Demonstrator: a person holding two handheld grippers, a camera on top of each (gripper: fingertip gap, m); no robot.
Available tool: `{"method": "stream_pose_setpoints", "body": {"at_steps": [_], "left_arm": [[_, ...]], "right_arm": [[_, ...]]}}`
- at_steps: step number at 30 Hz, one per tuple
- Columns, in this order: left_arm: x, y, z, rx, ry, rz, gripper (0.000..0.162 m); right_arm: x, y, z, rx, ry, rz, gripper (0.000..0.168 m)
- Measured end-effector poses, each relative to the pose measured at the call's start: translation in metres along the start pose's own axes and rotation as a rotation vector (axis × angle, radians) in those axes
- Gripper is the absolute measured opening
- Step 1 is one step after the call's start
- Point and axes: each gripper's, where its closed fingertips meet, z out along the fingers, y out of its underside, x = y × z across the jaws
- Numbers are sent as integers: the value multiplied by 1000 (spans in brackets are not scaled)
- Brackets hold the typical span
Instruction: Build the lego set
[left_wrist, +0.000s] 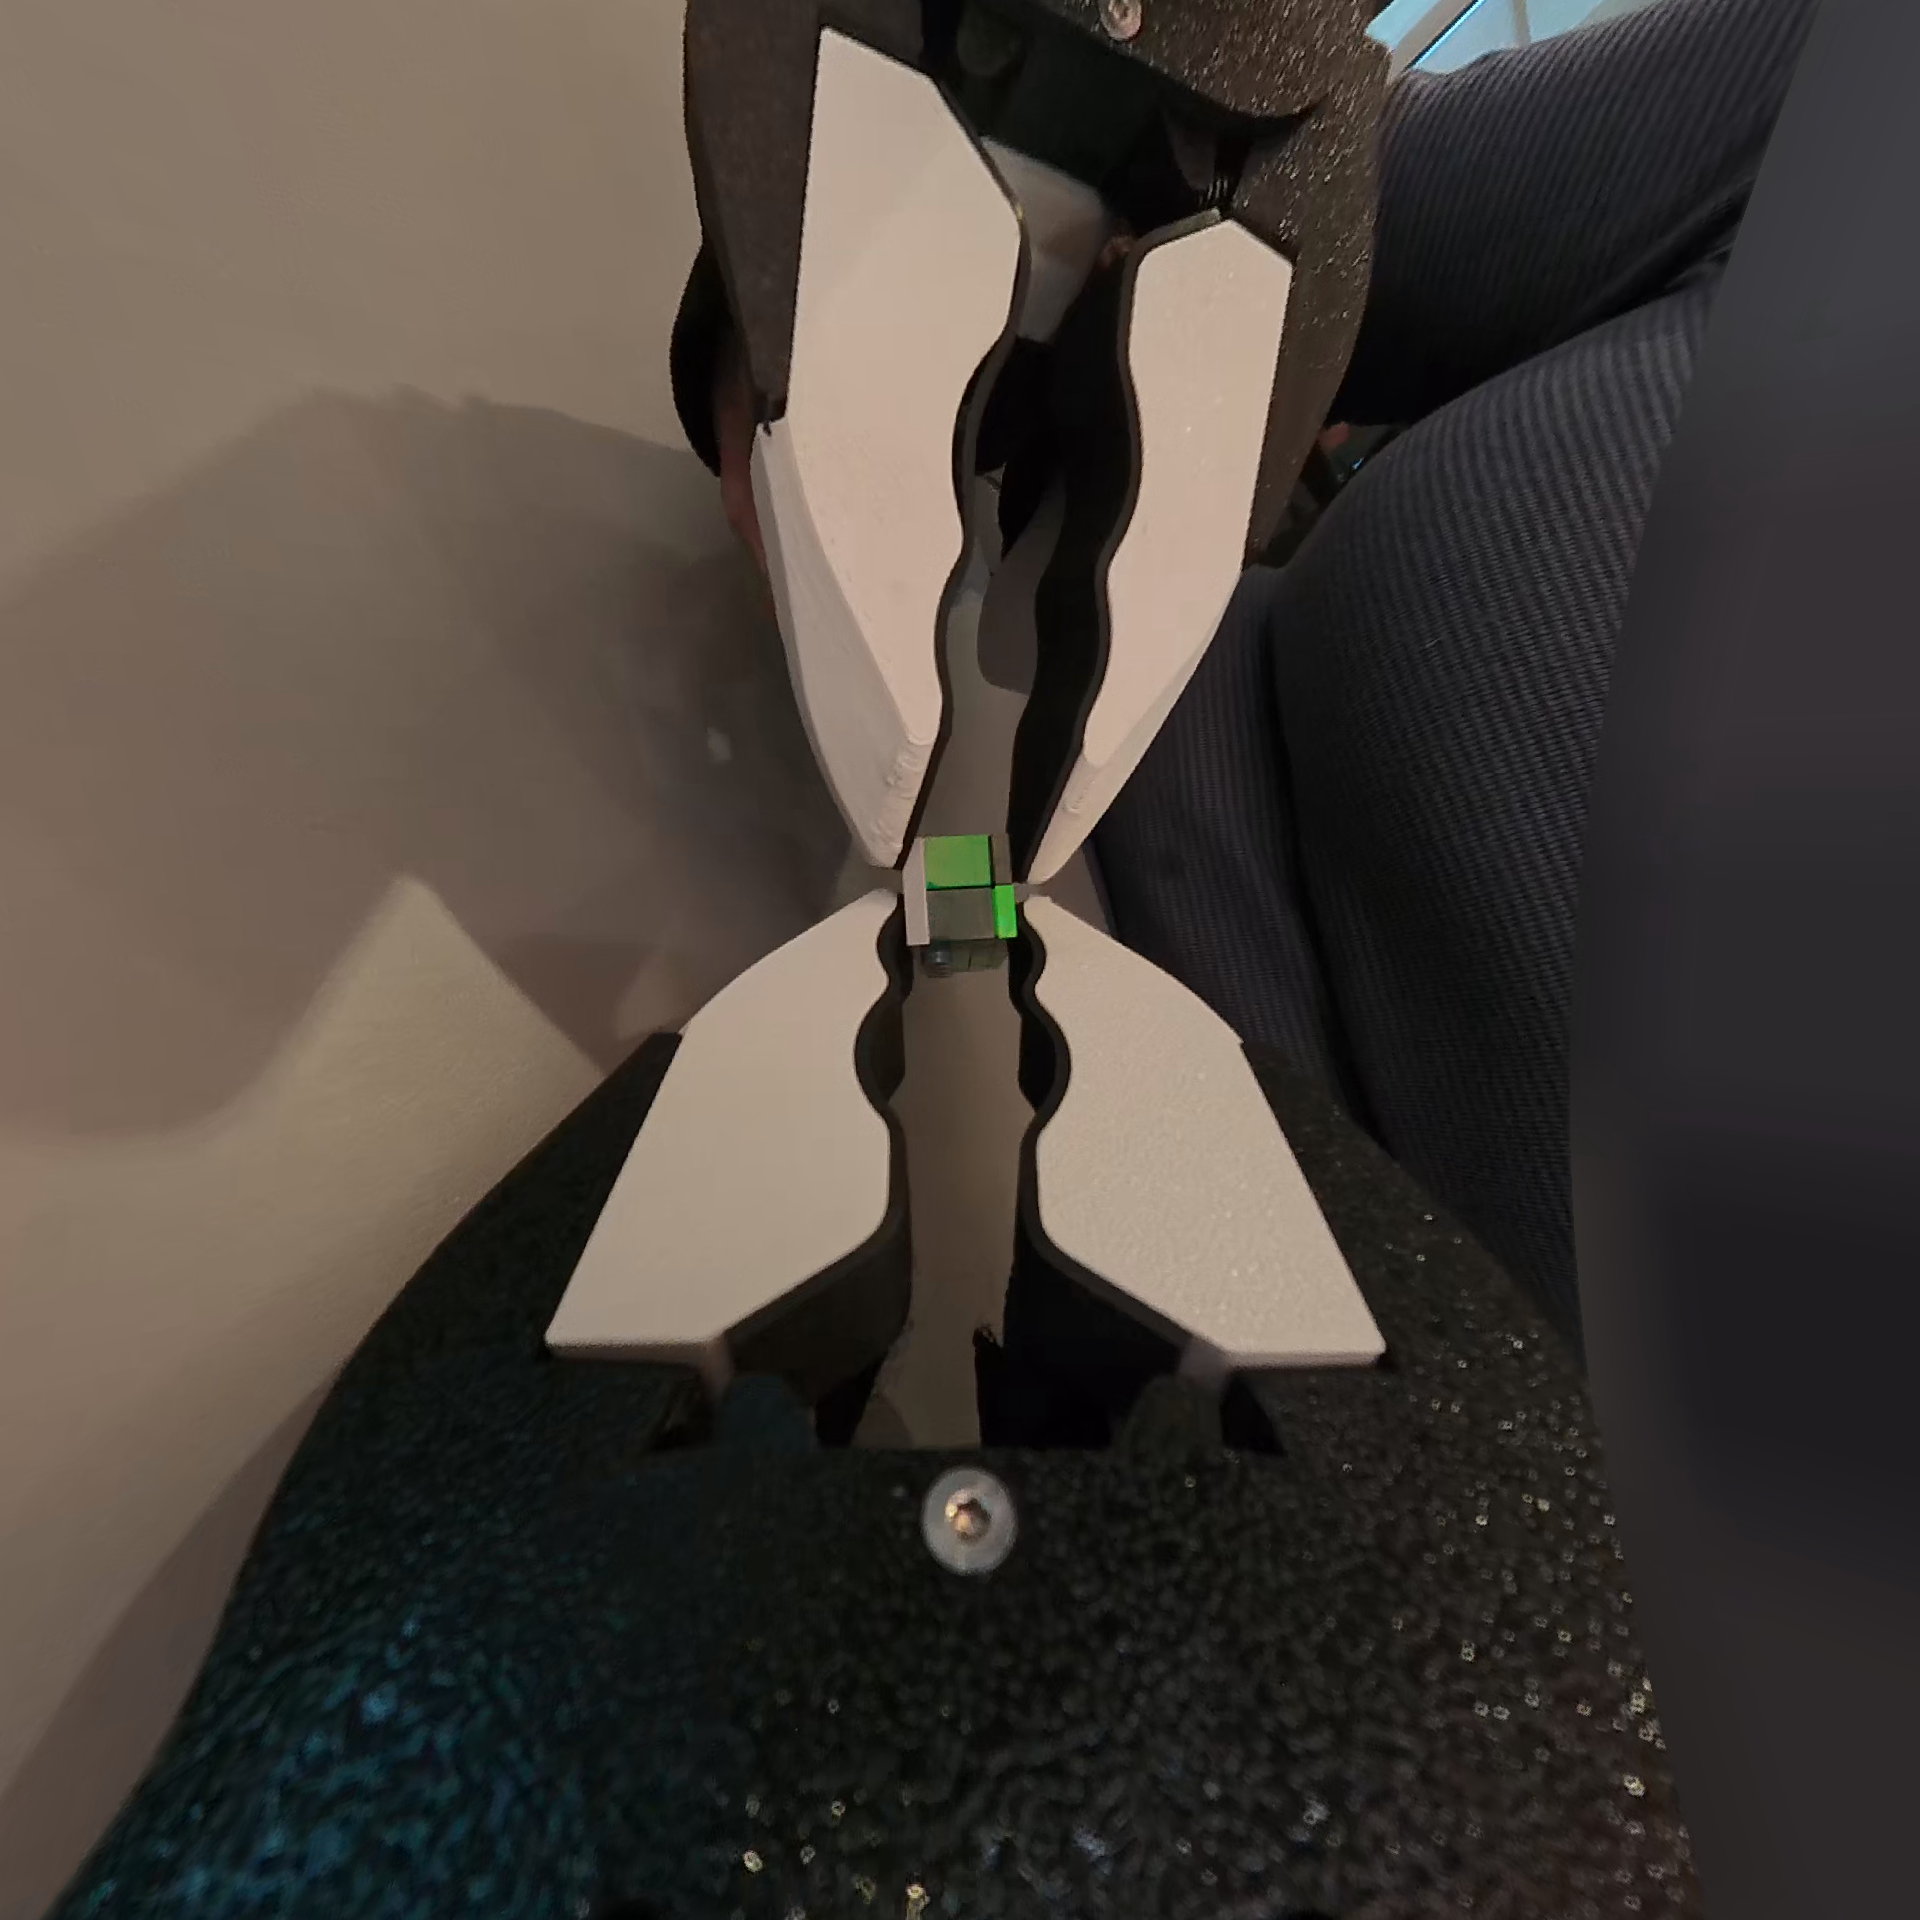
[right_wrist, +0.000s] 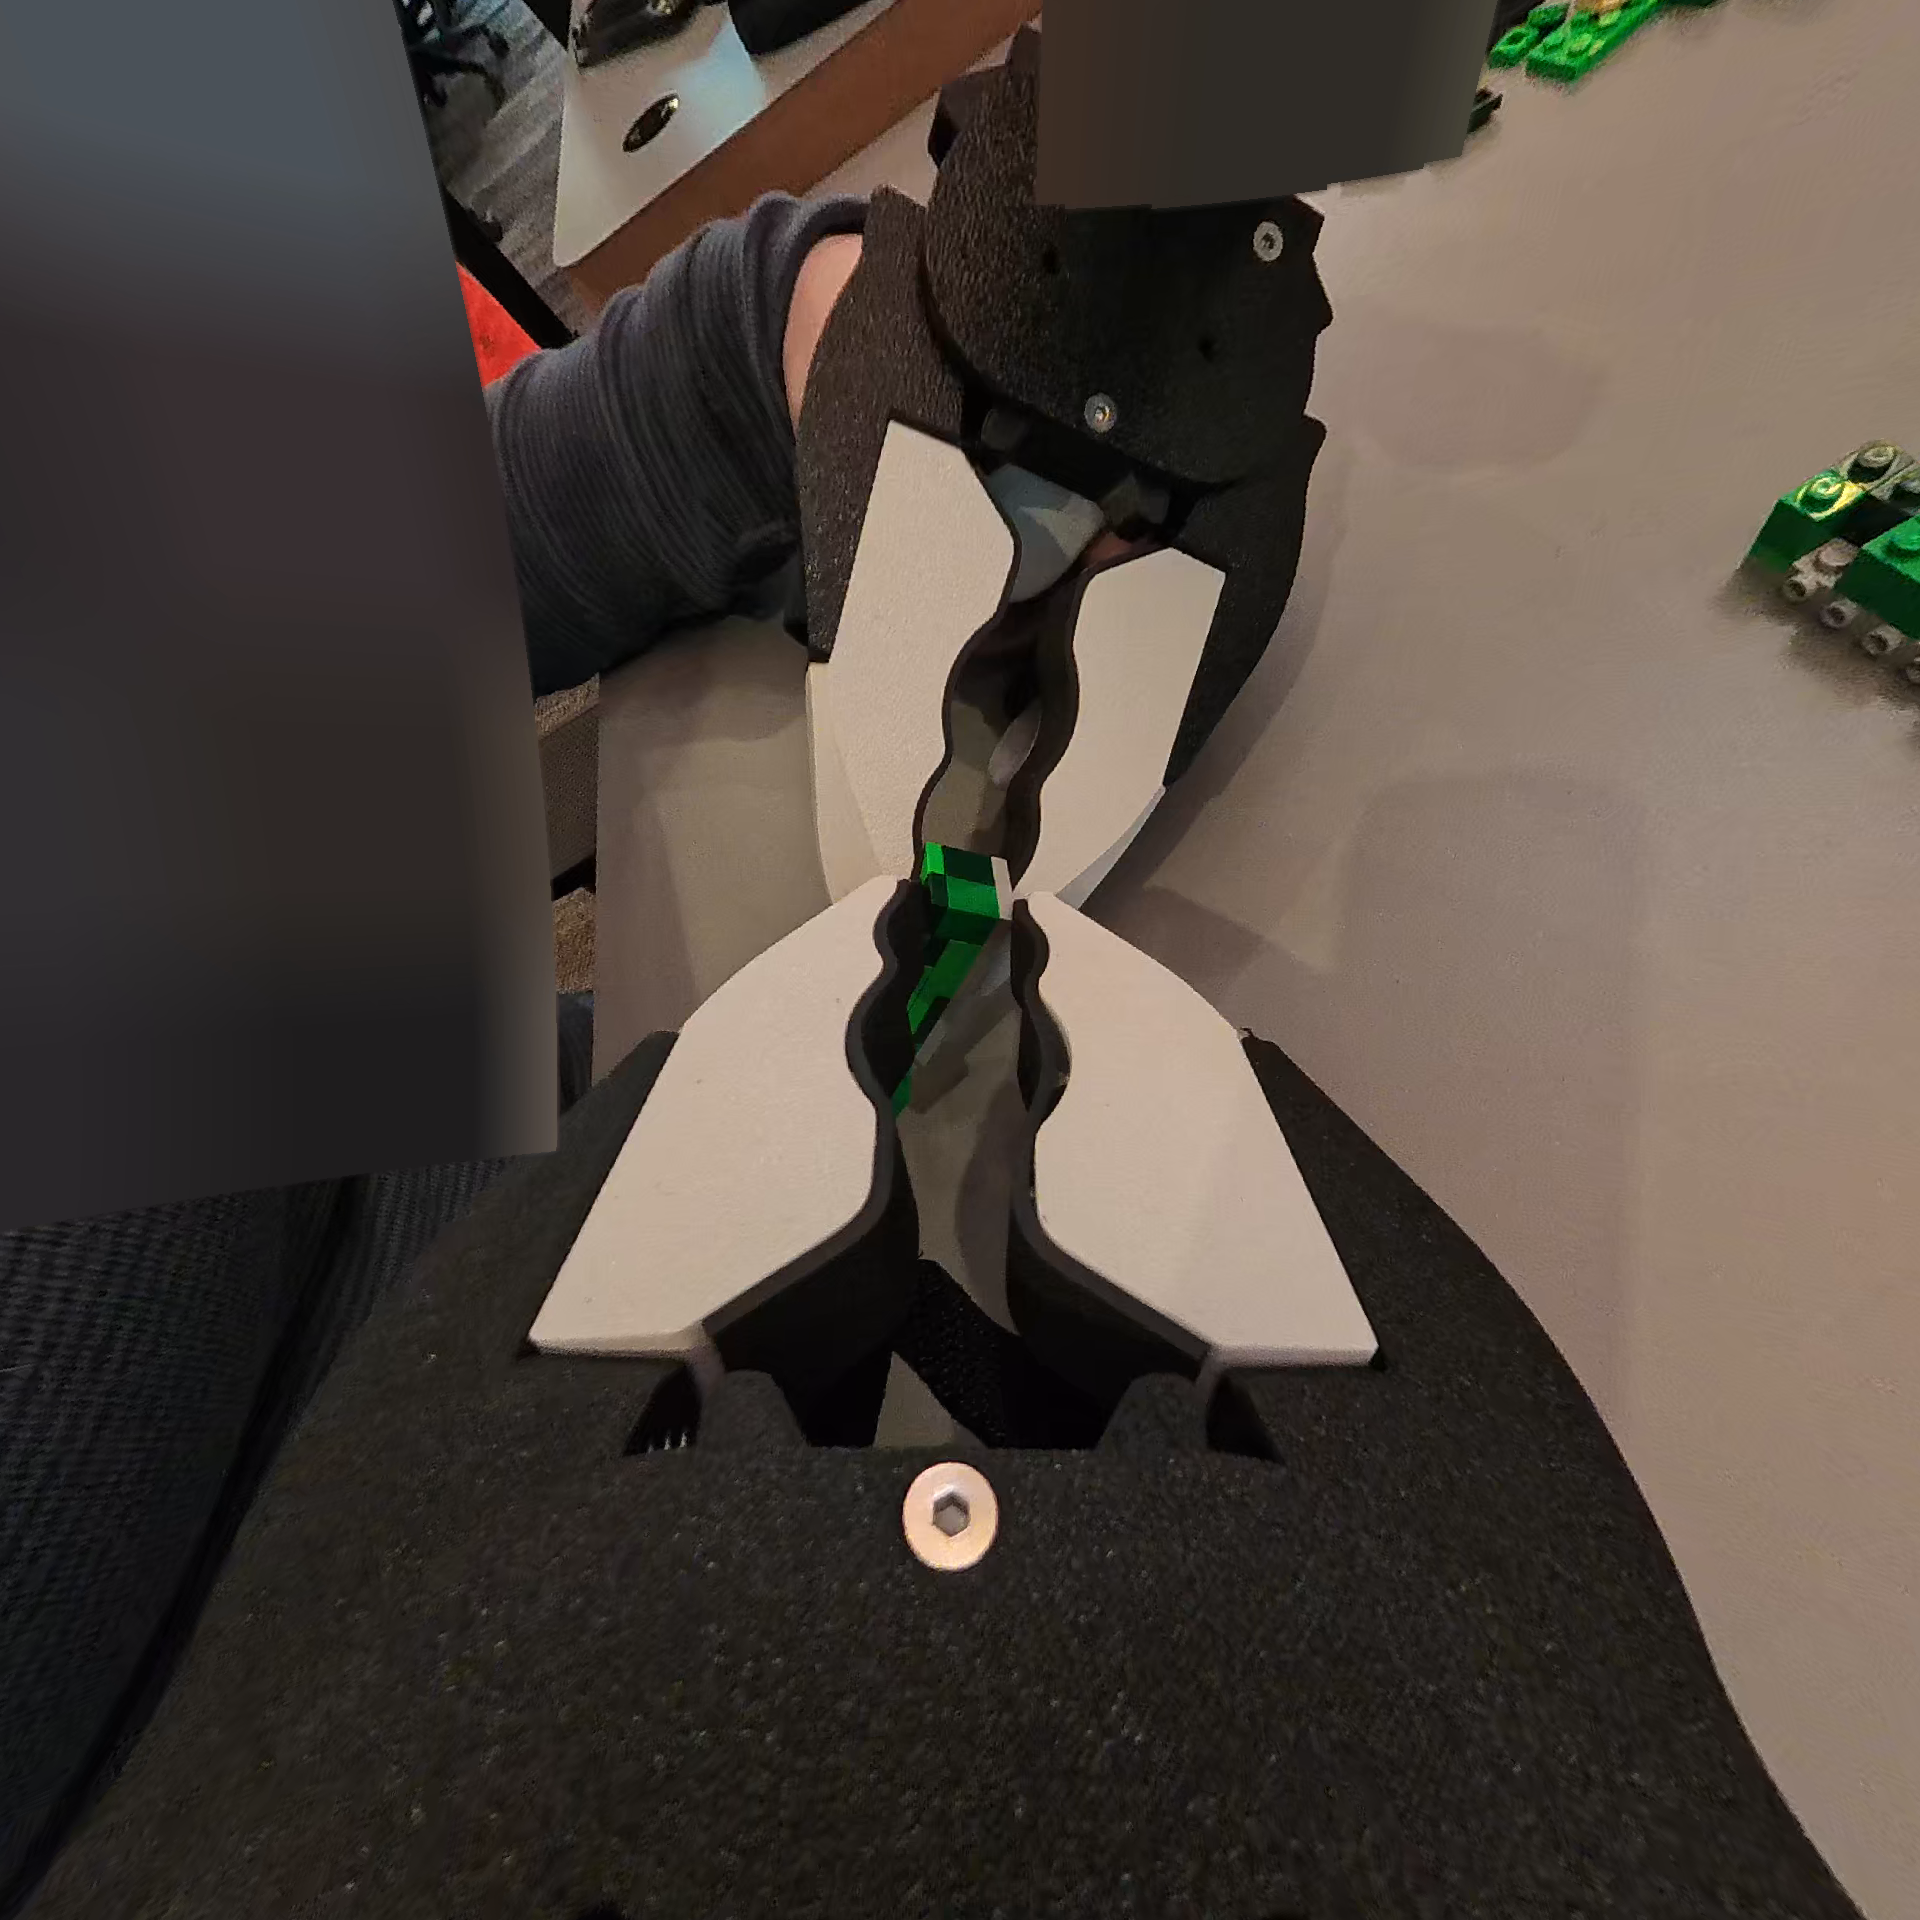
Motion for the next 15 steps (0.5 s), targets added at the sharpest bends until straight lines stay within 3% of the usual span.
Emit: {"method": "stream_pose_setpoints", "body": {"at_steps": [7,15], "left_arm": [[1,-7,-1,34,-22,62,17],[3,-14,2,-2,-179,368,17]], "right_arm": [[1,-6,-4,65,14,12,16],[-8,-9,-11,63,41,-62,16]]}}
